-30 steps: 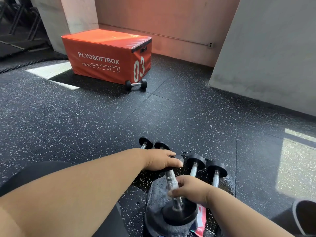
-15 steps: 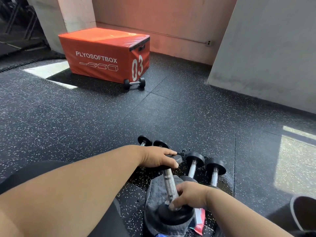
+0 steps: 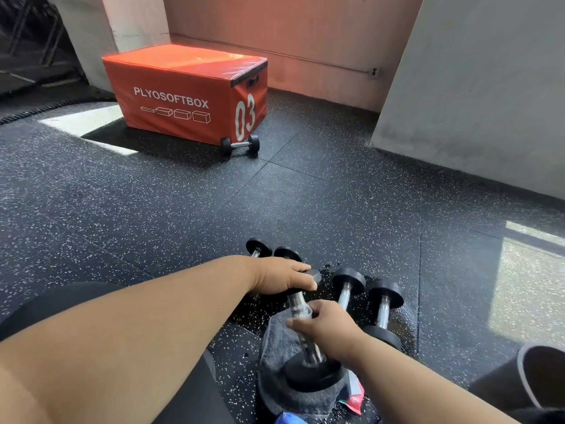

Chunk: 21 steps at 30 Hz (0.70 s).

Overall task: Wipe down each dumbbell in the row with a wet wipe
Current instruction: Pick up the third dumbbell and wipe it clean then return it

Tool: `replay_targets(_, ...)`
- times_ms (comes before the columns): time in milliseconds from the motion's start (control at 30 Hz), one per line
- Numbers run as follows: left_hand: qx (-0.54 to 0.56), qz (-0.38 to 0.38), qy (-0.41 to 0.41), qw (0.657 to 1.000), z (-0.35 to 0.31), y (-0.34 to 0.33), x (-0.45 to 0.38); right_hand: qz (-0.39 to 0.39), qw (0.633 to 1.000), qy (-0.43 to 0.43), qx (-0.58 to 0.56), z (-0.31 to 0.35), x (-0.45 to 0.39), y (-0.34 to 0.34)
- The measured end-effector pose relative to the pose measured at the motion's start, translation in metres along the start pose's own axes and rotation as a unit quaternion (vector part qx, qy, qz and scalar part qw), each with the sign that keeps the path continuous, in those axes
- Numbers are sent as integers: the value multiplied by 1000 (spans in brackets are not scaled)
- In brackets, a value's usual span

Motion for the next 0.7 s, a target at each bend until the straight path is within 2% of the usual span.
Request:
replay_targets(100,0,2,-5,1000,-2,0,0,-41,997,11,-59,5,-6,5)
replay_targets(200,6,7,-13,1000,-2,-3,-3,-48,995,16,-80,13,-8,5)
replay_targets(267,6,12,-18,1000,-3,-5,-3,-15,997,8,-77,11,-9,4)
replay_targets(467,10,35,-31,999,-9,-6,1,168,981,-68,-74,-18,6,-22)
replay_targets(700,-4,35,-26,999,-9,-6,3,205,971,-97,-74,-22,14,-27)
Point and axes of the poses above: each hand's wrist, its own x-axis away from the middle knuckle, its own y-axis out of the back of the hand, z = x × y, the point moved 9 cm from there along -x, towards the middle knuckle, and after that the axes turned 1 degree about x, right-handed, at the moved point
